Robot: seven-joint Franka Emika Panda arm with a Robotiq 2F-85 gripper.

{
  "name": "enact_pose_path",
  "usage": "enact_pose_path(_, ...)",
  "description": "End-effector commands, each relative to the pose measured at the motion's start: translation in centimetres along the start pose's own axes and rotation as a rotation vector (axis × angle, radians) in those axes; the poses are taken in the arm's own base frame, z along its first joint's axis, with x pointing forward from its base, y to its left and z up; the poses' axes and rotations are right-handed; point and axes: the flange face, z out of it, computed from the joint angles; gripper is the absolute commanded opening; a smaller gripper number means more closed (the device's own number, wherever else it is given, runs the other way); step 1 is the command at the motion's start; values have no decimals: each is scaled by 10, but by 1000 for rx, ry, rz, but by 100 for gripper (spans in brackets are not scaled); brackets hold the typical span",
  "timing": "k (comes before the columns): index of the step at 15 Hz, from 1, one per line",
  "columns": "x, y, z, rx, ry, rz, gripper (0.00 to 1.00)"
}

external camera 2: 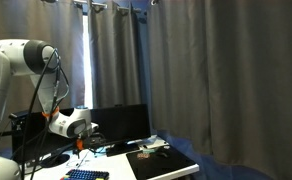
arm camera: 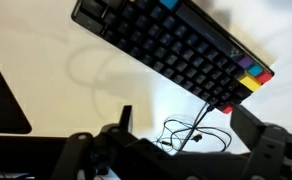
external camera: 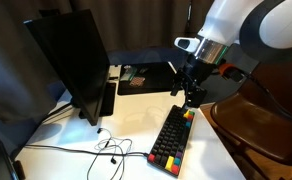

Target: Press a button on the left side of the keyboard

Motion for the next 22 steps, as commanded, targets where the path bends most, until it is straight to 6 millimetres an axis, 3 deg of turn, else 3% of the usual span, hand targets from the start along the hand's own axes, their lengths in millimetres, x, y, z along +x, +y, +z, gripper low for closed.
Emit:
enact_pose_path(1,-3,-1,-38,-45,-52,28,100)
enact_pose_path(6,4,-4,-73,-72,-86,125,100)
enact_pose_path(12,-1,-11,-96,-70,-82,228,100)
enact_pose_path(14,-8,-10,-100,-70,-84,251,100)
enact_pose_path(15,3,-6,-90,-69,-80,212,100)
enact_pose_path(22,-4,-7,-94,-74,-82,228,100)
